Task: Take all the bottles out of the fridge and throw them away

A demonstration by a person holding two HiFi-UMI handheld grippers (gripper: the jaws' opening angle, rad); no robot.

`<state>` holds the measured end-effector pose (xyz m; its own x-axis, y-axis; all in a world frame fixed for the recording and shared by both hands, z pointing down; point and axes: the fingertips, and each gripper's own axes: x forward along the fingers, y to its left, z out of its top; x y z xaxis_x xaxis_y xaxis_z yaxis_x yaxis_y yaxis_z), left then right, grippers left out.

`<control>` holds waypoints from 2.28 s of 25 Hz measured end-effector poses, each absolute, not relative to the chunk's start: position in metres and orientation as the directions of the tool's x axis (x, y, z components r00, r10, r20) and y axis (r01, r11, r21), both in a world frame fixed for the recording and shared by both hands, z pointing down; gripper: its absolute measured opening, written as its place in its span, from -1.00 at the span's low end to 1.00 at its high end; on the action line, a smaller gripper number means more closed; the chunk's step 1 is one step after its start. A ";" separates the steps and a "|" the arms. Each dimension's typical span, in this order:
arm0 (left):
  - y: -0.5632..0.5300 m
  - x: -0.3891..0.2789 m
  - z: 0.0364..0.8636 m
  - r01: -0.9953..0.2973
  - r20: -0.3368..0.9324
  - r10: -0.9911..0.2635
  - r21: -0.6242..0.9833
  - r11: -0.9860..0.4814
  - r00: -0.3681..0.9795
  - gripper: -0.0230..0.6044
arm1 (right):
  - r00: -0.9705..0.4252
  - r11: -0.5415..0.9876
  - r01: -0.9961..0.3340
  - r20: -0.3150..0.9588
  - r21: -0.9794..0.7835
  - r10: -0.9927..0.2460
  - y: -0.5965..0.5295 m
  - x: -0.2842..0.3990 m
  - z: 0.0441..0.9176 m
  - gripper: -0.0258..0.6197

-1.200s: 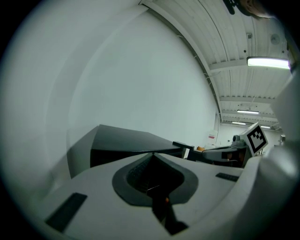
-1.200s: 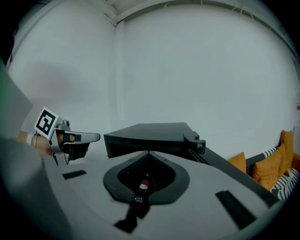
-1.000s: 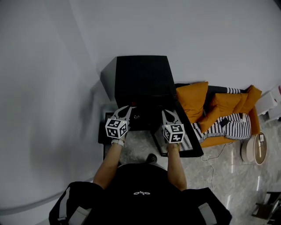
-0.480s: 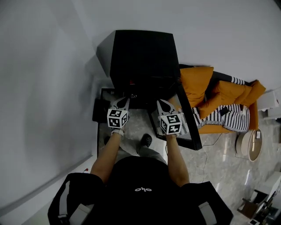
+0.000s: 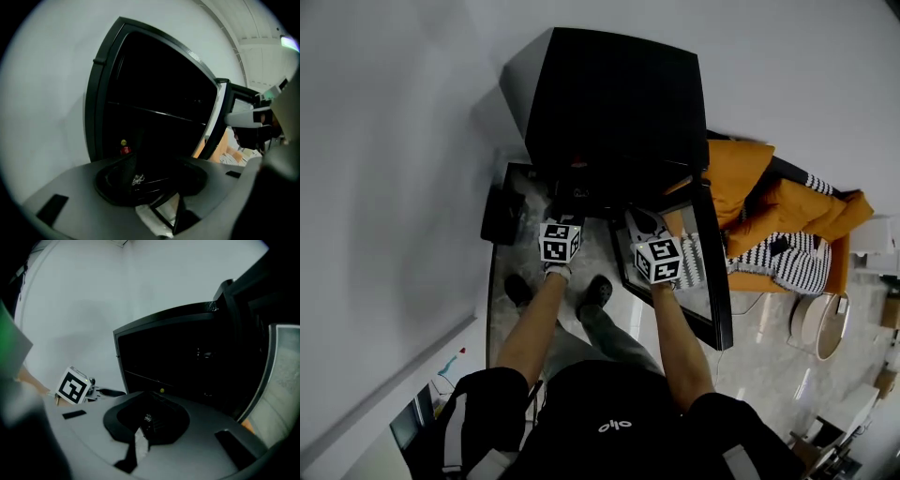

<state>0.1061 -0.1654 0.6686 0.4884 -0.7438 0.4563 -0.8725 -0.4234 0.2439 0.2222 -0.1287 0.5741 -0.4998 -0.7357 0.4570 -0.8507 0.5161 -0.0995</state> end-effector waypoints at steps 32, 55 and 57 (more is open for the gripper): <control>-0.248 0.134 0.851 -0.931 0.628 -0.690 0.197 -0.306 0.360 0.00 | -0.504 0.511 -0.845 0.548 -0.155 -0.668 -0.170 0.226 0.719 -0.89; -0.196 0.124 0.803 -0.920 0.597 -0.704 0.183 -0.348 0.385 -0.02 | -0.514 0.531 -0.836 0.539 -0.139 -0.667 -0.139 0.212 0.698 -0.89; -0.187 0.123 0.794 -0.917 0.592 -0.704 0.193 -0.348 0.392 -0.02 | -0.516 0.531 -0.836 0.534 -0.142 -0.669 -0.135 0.211 0.690 -0.89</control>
<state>0.1233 -0.1867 0.7935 0.3916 -0.7044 0.5919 -0.9174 -0.3482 0.1926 0.2111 -0.1352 0.6901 -0.5160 -0.6694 0.5344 -0.8356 0.5306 -0.1420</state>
